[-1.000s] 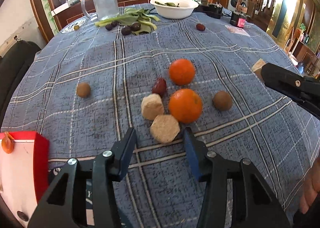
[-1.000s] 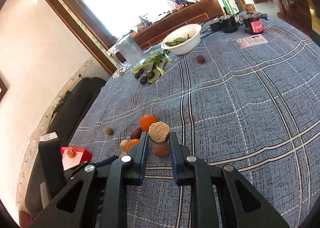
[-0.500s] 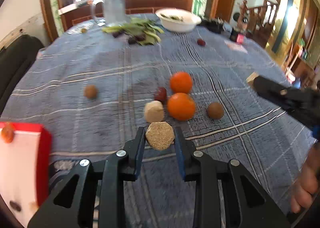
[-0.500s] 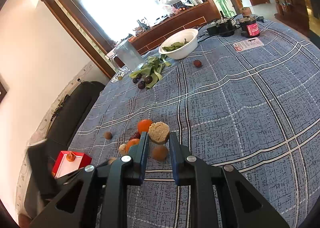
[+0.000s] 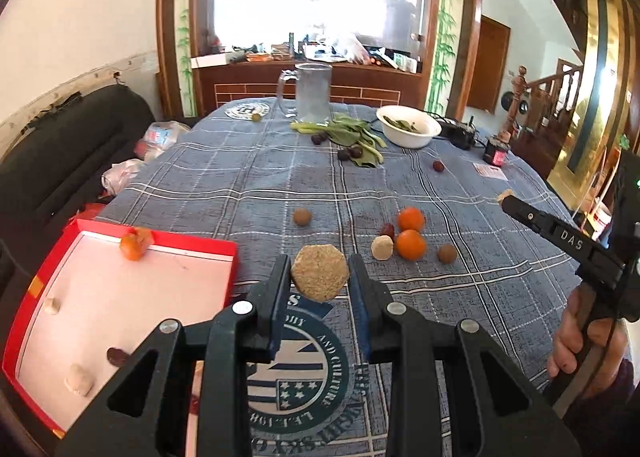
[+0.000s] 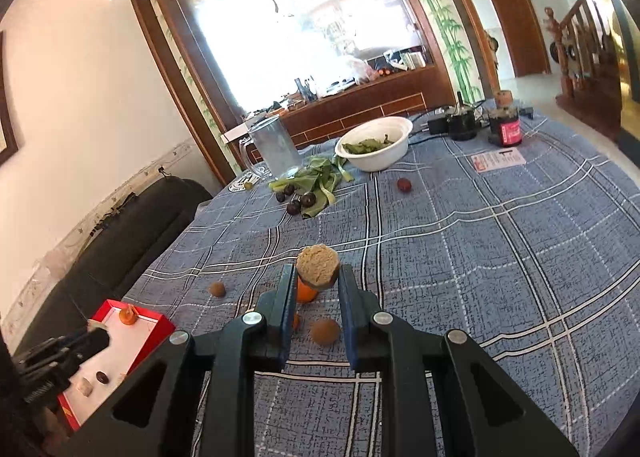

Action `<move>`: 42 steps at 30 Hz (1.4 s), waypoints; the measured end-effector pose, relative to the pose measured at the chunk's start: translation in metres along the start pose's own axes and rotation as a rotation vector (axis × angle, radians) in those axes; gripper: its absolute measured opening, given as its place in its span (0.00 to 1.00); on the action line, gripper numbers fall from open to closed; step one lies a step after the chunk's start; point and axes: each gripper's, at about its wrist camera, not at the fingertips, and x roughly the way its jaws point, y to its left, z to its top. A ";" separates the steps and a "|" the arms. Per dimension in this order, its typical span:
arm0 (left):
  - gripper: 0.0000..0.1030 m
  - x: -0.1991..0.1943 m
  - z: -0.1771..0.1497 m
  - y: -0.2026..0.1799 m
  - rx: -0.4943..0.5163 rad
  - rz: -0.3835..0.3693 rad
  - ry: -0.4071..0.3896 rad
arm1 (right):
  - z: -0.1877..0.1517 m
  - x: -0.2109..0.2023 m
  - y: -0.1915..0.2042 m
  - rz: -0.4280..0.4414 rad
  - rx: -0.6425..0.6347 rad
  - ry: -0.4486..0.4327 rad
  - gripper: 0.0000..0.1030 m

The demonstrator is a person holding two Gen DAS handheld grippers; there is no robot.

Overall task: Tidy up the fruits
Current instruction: 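Carry both biscuits over the tray and open both tools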

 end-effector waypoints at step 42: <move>0.30 -0.032 -0.043 0.110 -0.203 0.101 0.001 | -0.008 0.026 -0.011 -0.149 0.006 0.071 0.19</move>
